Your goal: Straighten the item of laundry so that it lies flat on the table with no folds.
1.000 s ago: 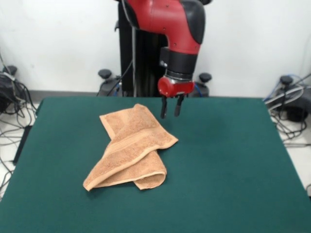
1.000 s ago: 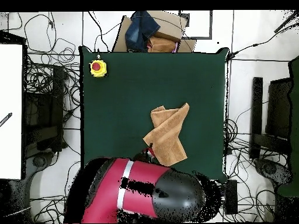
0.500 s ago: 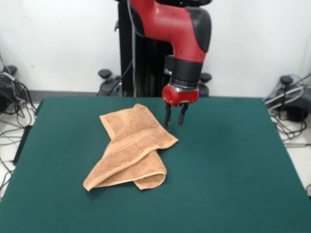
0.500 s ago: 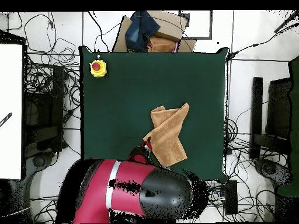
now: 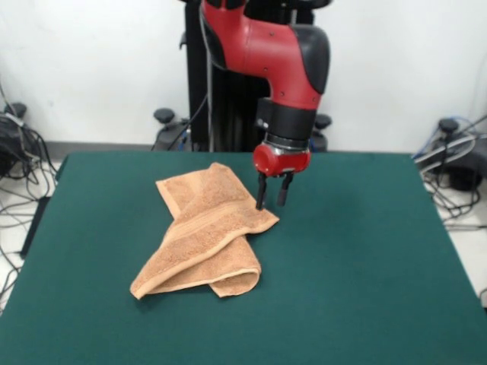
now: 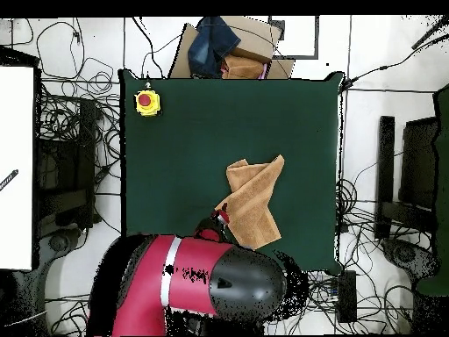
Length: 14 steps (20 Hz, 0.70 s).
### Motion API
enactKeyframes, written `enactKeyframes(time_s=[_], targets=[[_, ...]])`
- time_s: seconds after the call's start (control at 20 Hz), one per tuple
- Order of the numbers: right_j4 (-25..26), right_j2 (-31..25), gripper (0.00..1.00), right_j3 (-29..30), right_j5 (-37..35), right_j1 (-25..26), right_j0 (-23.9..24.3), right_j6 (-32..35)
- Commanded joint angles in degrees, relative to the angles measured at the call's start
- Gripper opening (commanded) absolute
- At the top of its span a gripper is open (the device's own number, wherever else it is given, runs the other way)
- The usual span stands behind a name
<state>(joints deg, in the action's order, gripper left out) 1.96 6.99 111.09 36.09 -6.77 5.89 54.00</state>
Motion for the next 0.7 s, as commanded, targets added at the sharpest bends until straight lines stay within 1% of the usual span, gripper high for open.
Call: enactKeyframes(time_s=[0.05,0.7], targets=[[-3.3,-3.1,1.0,-6.9,-0.6,3.3,-0.5,14.7],[-3.7,-2.6,1.0,-8.3,1.0,5.3,-1.0,14.8]])
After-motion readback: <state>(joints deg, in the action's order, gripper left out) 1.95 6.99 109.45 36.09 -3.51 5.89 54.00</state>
